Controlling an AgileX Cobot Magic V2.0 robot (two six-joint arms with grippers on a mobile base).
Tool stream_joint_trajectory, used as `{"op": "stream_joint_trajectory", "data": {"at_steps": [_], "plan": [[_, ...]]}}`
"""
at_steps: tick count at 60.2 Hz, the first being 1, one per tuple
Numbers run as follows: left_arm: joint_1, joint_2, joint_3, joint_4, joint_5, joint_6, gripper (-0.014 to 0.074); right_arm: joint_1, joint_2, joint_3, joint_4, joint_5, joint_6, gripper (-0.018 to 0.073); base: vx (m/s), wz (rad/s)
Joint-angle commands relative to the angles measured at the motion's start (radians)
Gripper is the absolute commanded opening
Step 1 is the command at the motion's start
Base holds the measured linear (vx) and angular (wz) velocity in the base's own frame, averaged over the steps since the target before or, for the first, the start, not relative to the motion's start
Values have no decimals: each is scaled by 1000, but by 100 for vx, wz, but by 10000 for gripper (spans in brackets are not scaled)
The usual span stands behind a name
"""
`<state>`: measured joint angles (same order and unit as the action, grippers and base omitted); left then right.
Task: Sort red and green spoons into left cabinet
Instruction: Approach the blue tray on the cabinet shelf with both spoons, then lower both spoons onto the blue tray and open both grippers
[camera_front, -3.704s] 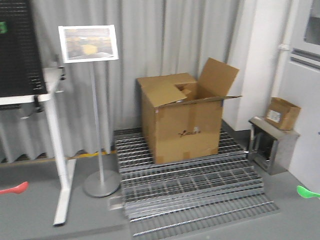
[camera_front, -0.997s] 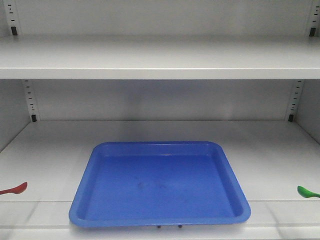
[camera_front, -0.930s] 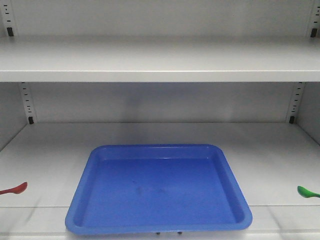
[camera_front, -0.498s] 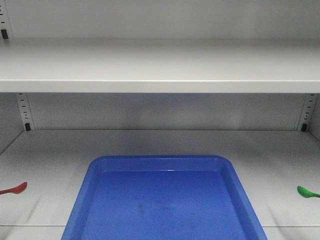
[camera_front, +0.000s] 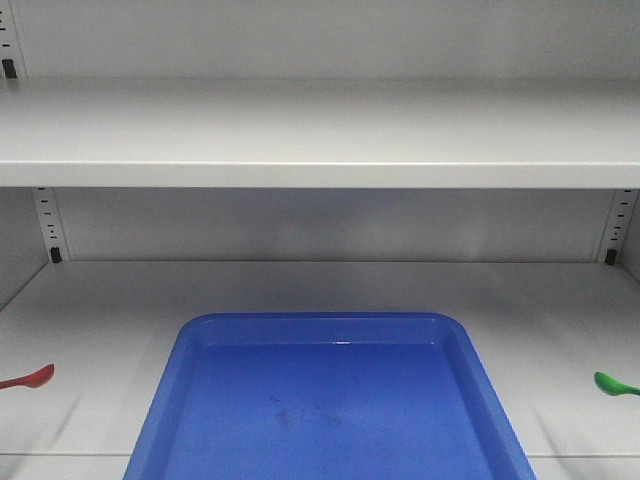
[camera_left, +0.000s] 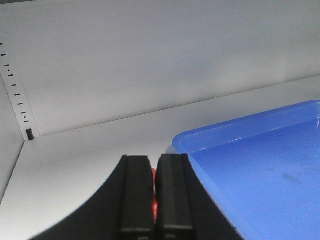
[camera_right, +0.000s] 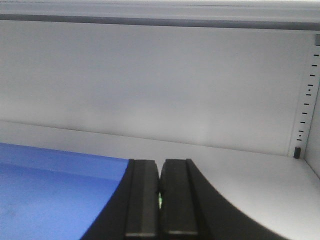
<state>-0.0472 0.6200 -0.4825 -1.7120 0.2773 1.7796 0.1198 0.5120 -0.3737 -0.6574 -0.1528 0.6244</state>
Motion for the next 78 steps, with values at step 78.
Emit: {"op": "stream_joint_trajectory", "data": {"at_steps": [78], "plan": [[-68, 524, -350, -90, 444, 116, 0, 2, 593, -219, -273, -653, 106, -3, 0, 0]]}}
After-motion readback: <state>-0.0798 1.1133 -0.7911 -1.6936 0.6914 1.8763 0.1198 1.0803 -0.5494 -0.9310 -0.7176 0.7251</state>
